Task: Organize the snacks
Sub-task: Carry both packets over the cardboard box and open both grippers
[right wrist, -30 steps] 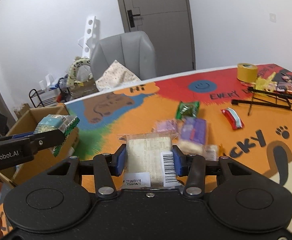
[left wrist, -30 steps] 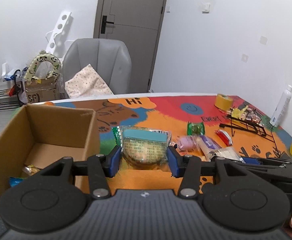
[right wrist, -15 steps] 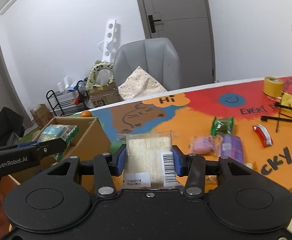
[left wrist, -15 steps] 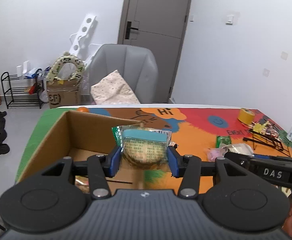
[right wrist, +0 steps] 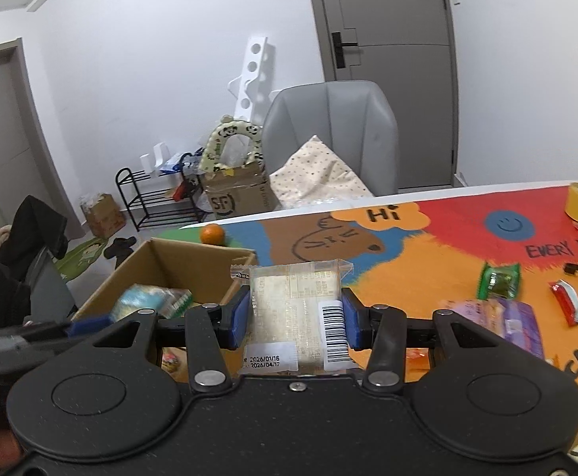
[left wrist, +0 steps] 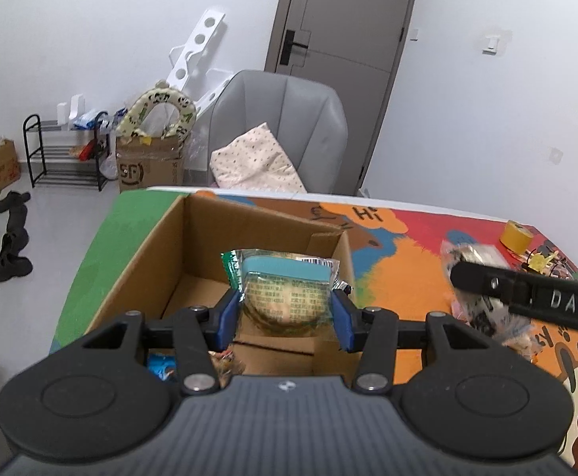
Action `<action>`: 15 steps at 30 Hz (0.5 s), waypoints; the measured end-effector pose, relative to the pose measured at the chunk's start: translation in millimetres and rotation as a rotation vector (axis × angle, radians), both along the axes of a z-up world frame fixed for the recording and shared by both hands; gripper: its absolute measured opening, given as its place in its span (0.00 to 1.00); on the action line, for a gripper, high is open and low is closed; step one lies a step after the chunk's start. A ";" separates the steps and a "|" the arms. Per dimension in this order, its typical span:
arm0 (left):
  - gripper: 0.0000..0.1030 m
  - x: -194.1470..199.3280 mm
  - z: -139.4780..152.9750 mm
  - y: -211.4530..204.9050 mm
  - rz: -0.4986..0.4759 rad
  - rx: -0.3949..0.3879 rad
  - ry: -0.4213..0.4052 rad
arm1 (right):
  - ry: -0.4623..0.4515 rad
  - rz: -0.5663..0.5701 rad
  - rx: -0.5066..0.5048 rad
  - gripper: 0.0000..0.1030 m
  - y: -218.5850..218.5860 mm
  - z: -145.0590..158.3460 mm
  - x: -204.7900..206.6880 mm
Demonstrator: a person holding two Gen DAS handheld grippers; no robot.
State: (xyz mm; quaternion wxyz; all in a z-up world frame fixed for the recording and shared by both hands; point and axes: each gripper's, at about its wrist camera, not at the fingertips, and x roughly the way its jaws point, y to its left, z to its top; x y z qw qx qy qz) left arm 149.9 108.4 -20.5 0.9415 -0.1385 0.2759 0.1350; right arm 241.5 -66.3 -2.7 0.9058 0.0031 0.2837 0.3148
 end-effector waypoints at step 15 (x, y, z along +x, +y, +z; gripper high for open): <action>0.53 -19.4 -9.1 25.1 0.033 -0.059 0.051 | 0.022 0.092 0.002 0.43 48.7 1.6 -8.5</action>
